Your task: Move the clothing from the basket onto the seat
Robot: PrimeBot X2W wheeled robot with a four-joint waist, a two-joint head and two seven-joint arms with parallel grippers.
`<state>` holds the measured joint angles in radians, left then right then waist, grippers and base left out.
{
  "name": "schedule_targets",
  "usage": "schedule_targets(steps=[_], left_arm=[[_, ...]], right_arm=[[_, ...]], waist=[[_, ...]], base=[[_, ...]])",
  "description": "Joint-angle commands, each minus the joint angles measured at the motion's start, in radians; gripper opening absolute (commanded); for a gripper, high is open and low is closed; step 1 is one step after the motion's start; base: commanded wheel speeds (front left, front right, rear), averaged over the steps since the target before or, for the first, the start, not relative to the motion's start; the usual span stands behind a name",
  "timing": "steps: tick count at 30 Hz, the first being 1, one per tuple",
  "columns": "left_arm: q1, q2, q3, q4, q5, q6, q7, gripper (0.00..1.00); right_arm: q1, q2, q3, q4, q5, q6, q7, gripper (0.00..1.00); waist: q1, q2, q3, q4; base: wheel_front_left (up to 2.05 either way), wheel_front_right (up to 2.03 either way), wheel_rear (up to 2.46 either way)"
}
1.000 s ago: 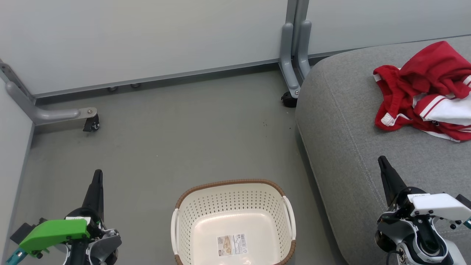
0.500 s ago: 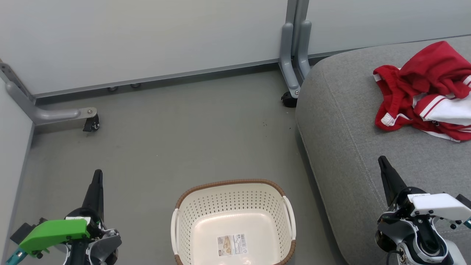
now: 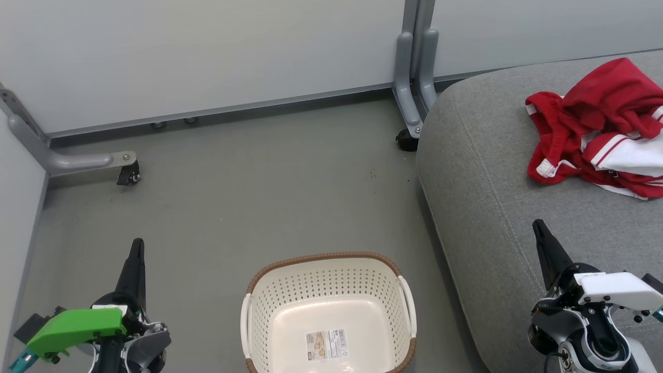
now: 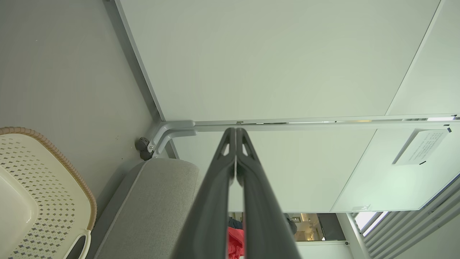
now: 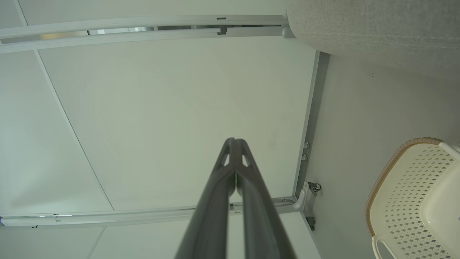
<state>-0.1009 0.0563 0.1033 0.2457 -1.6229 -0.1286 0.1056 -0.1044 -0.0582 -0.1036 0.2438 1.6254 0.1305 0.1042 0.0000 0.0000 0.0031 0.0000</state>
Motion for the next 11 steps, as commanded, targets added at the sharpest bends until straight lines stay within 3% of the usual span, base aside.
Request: schedule_targets(steps=[1,11], left_arm=[[-0.016,0.002,0.005,0.001,0.005,-0.005,0.005,0.00],[-0.016,0.001,0.006,0.001,0.004,-0.005,0.005,0.00]], right_arm=[[-0.007,-0.001,-0.002,0.002,-0.006,0.000,0.004,0.00],[-0.007,0.000,-0.003,0.002,-0.008,0.000,0.006,0.00]], waist=[[0.0000,0.0000,0.000,0.000],[0.0000,0.0000,0.000,0.000]], base=[[0.00,0.00,0.00],[0.00,0.00,0.00]])
